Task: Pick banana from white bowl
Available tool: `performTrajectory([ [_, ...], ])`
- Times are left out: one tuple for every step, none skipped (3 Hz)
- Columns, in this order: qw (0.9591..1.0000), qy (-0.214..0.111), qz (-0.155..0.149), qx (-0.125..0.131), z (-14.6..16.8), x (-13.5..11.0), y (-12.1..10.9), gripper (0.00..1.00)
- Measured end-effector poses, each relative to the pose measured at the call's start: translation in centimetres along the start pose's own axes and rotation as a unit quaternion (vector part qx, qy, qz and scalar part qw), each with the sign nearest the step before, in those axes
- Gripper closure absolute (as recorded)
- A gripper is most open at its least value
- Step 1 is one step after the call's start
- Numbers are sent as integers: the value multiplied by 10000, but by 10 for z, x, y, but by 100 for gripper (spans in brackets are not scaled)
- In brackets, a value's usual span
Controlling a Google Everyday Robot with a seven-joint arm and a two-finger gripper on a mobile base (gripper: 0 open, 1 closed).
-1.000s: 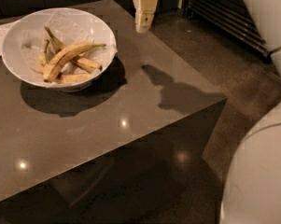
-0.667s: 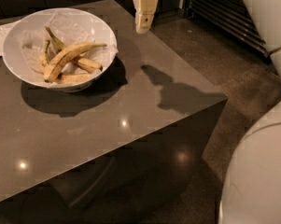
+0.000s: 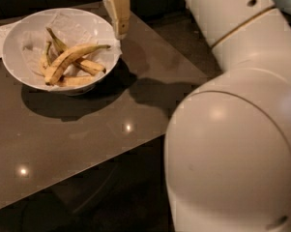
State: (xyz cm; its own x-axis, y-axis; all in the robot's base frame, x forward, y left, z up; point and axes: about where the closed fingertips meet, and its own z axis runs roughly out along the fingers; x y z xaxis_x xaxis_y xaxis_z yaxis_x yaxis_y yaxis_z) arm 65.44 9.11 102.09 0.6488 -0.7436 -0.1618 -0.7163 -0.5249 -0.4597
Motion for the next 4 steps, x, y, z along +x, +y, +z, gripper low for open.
performTrajectory([
  [9998,-79,-177,33,9,-7,-9,0],
  [9998,-157,-72,-72,24,-8,-11,0],
  [9995,-225,5,-240,39,-7,-9,0],
  [9988,-279,70,-393,53,-6,-7,14],
])
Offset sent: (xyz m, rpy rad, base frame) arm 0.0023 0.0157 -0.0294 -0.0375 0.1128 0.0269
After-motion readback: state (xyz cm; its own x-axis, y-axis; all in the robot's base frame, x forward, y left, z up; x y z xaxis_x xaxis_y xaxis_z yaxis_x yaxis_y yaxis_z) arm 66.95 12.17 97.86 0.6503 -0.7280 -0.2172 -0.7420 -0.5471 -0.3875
